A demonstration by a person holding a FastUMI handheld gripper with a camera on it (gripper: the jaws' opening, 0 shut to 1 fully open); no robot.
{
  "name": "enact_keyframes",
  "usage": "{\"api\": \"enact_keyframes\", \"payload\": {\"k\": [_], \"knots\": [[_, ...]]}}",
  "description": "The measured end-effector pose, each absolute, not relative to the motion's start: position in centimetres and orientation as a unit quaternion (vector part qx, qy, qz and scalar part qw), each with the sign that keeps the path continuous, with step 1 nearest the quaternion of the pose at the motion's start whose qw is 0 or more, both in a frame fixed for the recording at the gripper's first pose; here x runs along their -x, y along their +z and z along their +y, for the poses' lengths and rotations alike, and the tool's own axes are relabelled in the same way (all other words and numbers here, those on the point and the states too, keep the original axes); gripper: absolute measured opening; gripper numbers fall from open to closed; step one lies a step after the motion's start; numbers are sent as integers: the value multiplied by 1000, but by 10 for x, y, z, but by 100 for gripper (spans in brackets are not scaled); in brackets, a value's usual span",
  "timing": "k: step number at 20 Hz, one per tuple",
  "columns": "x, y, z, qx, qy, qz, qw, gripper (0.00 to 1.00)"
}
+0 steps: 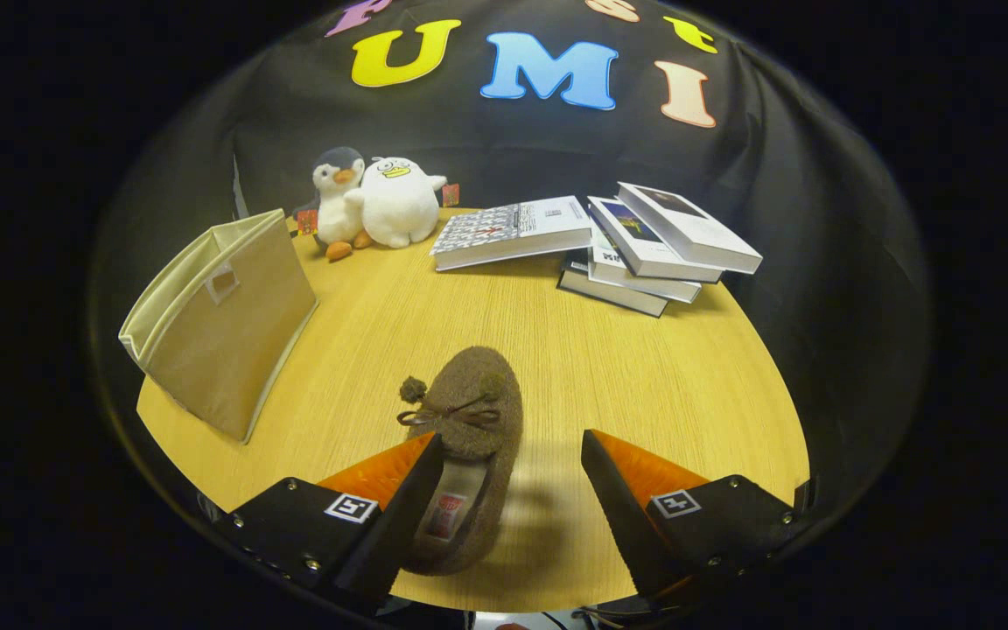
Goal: Open the storage box then place both shoes into the box .Put the left shoe in first, then the right shoe, with the right side of both shoes facing outward in a uniform manner.
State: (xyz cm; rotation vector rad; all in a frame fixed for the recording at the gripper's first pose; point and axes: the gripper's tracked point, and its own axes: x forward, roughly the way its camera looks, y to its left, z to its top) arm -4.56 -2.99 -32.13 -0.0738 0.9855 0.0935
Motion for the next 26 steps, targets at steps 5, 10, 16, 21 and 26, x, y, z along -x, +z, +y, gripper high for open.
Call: {"api": "enact_keyframes", "payload": {"k": [5, 10, 16, 21, 26], "knots": [[57, -352, -32, 46, 47, 504, 861, 98], [61, -371, -27, 31, 49, 524, 850, 87], [59, -378, -21, 9, 35, 543, 839, 24], [57, -373, -30, 7, -4, 545, 838, 2], [51, -358, -23, -62, -22, 540, 839, 2]]}}
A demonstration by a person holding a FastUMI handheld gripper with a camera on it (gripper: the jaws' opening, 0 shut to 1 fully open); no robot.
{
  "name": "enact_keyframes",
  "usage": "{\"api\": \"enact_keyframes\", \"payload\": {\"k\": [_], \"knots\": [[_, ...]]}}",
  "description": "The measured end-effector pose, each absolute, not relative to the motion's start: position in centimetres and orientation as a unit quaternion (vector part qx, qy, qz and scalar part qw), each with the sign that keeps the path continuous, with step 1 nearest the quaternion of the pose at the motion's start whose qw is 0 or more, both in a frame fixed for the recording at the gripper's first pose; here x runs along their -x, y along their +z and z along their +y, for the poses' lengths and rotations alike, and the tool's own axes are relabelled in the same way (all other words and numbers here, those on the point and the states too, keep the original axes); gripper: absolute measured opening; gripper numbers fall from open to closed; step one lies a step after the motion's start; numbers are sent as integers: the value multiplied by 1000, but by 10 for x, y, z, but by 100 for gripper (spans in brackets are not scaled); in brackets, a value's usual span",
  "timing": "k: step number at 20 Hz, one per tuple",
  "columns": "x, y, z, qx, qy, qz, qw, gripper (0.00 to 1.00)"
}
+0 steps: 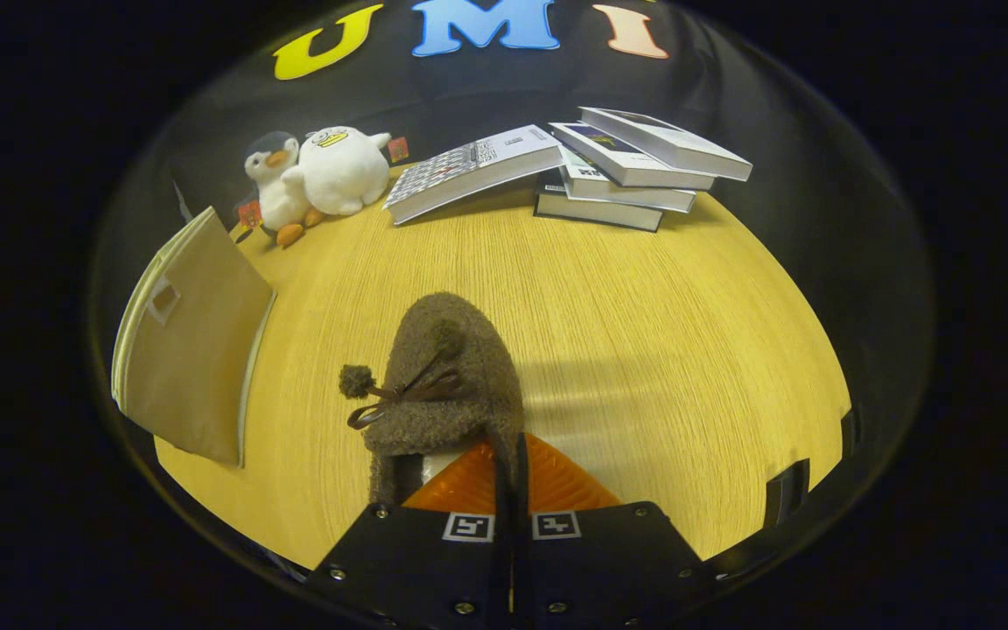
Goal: Open the storage box then place both shoes into the box .Put the left shoe in first, then the right shoe, with the right side of both shoes facing outward in a uniform manner.
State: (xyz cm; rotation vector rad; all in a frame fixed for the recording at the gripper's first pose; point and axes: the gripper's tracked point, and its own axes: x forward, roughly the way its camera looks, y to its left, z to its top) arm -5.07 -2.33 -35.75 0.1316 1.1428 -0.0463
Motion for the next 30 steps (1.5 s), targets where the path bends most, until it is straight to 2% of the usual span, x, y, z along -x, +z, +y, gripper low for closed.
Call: {"api": "enact_keyframes", "payload": {"k": [13, 20, 30], "knots": [[17, -266, 14, -84, -16, 486, 870, 2], [-4, -223, 65, -111, -4, 461, 880, 2], [-24, -197, 146, -138, 14, 444, 885, 2]]}}
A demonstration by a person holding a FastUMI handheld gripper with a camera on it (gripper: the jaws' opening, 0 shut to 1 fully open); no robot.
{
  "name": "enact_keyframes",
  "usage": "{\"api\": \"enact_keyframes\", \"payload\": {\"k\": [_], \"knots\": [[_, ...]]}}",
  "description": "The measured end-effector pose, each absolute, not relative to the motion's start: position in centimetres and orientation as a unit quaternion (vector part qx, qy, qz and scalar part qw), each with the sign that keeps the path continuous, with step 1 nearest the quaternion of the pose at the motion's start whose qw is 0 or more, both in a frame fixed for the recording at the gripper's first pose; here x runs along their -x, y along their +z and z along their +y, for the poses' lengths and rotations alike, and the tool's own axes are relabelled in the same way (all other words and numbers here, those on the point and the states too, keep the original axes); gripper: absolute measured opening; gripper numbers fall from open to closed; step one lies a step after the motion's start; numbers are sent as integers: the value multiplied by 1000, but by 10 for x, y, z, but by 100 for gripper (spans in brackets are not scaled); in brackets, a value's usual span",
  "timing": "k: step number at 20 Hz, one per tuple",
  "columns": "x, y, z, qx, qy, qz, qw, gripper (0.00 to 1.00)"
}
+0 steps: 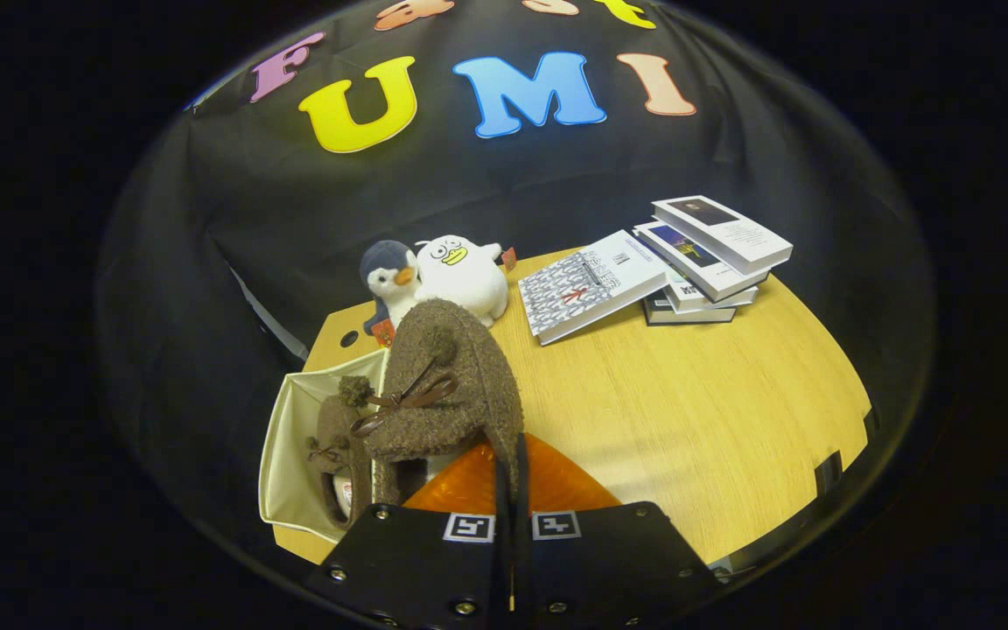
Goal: Open the storage box then place both shoes into the box .Put the left shoe in first, then the right shoe, with the right side of both shoes facing outward in a uniform manner.
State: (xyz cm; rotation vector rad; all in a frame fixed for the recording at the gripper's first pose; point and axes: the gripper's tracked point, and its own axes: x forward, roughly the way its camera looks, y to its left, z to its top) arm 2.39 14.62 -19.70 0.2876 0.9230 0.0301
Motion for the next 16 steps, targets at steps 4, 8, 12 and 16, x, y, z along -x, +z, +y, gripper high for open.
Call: {"api": "enact_keyframes", "payload": {"k": [4, 8, 12, 16], "knots": [[-33, -188, 180, -155, 25, 437, 886, 2], [-41, -183, 210, -173, 32, 427, 887, 2], [-45, -187, 238, -191, 35, 426, 883, 1], [-45, -199, 263, -206, 42, 438, 874, 2]]}}
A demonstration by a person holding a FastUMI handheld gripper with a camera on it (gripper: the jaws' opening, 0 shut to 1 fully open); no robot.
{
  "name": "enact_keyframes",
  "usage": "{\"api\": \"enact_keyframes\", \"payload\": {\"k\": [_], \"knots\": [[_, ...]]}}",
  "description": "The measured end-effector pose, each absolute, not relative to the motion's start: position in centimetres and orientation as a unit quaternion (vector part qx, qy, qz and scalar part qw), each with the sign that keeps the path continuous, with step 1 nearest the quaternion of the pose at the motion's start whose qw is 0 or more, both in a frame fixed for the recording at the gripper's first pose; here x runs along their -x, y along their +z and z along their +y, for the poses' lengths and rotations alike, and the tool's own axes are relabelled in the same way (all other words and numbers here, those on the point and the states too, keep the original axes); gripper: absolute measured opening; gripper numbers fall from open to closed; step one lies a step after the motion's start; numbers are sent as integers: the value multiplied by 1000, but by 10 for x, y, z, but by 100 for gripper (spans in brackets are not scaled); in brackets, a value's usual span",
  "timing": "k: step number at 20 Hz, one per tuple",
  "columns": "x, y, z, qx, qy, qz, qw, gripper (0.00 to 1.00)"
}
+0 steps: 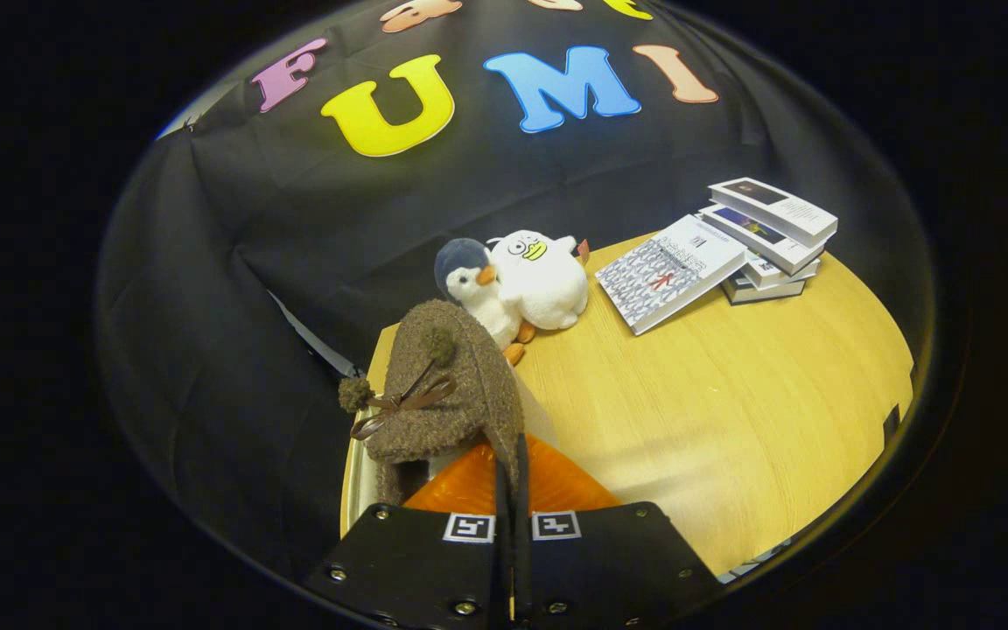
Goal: Open the storage box then place both shoes into the box .Put the left shoe in first, then the right shoe, with the right side of both shoes facing outward in a uniform manner.
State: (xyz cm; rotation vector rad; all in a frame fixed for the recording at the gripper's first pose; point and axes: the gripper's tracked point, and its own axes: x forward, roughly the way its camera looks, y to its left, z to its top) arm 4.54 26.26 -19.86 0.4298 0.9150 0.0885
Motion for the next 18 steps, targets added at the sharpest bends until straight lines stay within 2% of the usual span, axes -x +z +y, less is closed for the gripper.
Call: {"api": "enact_keyframes", "payload": {"k": [8, 10, 12, 15, 18], "knots": [[-33, -231, 279, -201, 38, 474, 856, 2], [-35, -233, 284, -196, 50, 471, 858, 7], [-39, -219, 289, -202, 65, 454, 866, 33], [-44, -205, 279, -166, 71, 435, 882, 98], [-45, -185, 272, -157, 91, 409, 894, 98]]}}
